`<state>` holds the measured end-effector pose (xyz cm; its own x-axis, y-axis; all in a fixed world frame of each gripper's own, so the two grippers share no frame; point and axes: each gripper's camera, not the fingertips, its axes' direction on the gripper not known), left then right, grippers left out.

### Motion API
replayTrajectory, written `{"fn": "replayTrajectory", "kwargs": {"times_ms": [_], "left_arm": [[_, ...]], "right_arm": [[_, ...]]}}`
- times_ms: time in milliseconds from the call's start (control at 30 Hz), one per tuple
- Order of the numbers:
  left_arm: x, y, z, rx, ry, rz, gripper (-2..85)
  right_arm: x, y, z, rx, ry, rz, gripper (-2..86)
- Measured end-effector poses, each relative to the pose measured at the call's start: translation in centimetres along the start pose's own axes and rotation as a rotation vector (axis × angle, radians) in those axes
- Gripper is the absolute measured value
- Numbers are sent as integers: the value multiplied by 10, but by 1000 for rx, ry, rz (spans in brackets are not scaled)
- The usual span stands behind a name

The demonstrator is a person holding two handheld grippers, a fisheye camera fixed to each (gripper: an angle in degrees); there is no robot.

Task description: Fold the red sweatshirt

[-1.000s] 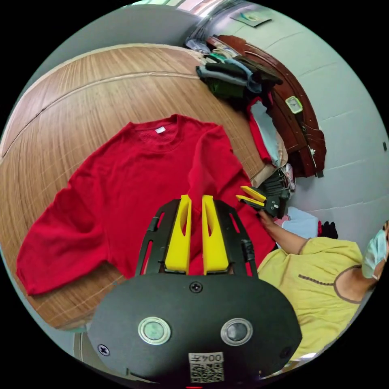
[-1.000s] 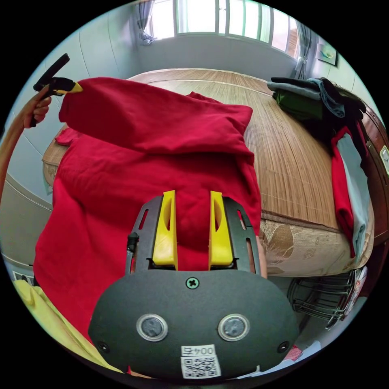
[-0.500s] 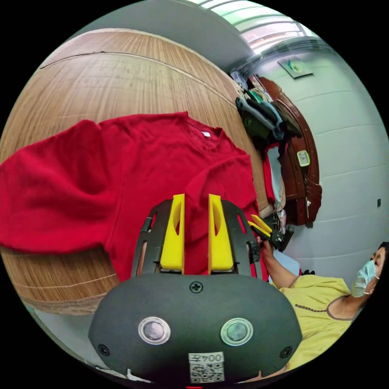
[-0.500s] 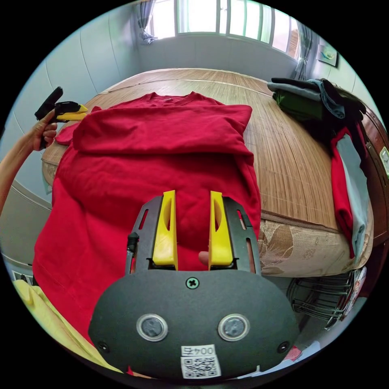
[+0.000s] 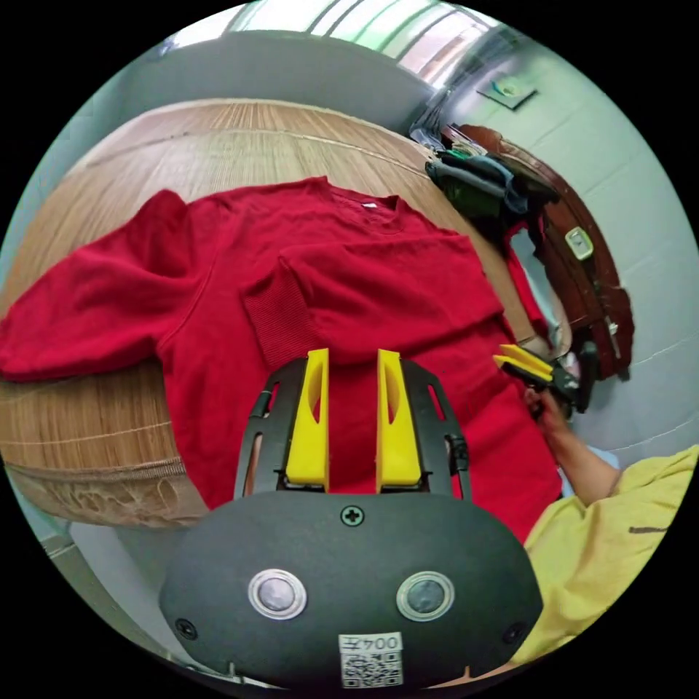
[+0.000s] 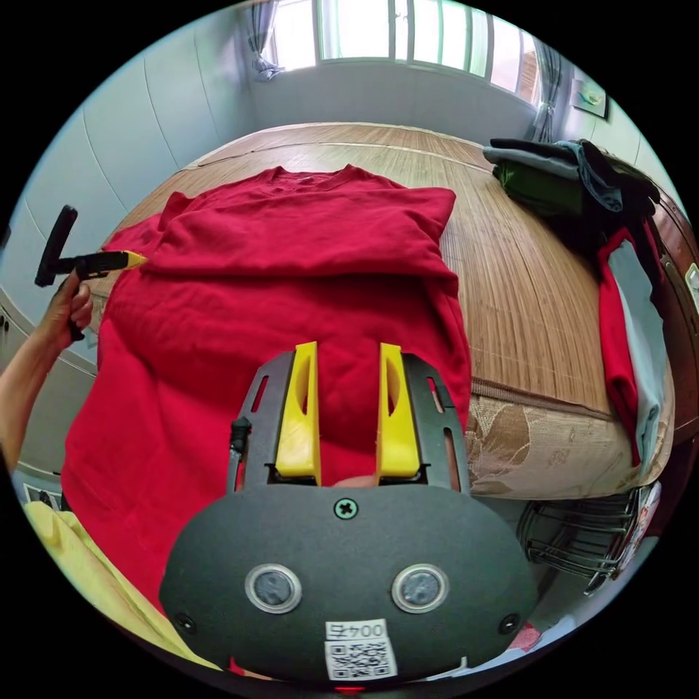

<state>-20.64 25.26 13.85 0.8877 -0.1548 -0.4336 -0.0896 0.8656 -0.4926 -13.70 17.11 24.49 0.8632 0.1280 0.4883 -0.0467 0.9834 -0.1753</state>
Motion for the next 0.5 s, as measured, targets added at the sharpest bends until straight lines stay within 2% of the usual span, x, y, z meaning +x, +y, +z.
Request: {"fn": "replayTrajectory", "kwargs": {"times_ms": [67,200,333,400,500], "left_arm": [[31,5,13,-4,-143,58,99],[55,9,29,-17,-227,121,107],[74,9,29,-60,-179,211,118],[79,12,26,-62,-116,244,110],[85,19,25,-68,-138,269,109]], "right_arm": [[6,4,-9,36,-24,-2,125],[31,11,-33,205,37,36,119],[75,5,-27,237,65,39,100],[85,2,-21,201,88,-12,99],[92,-2,-12,159,119,-123,94]]}}
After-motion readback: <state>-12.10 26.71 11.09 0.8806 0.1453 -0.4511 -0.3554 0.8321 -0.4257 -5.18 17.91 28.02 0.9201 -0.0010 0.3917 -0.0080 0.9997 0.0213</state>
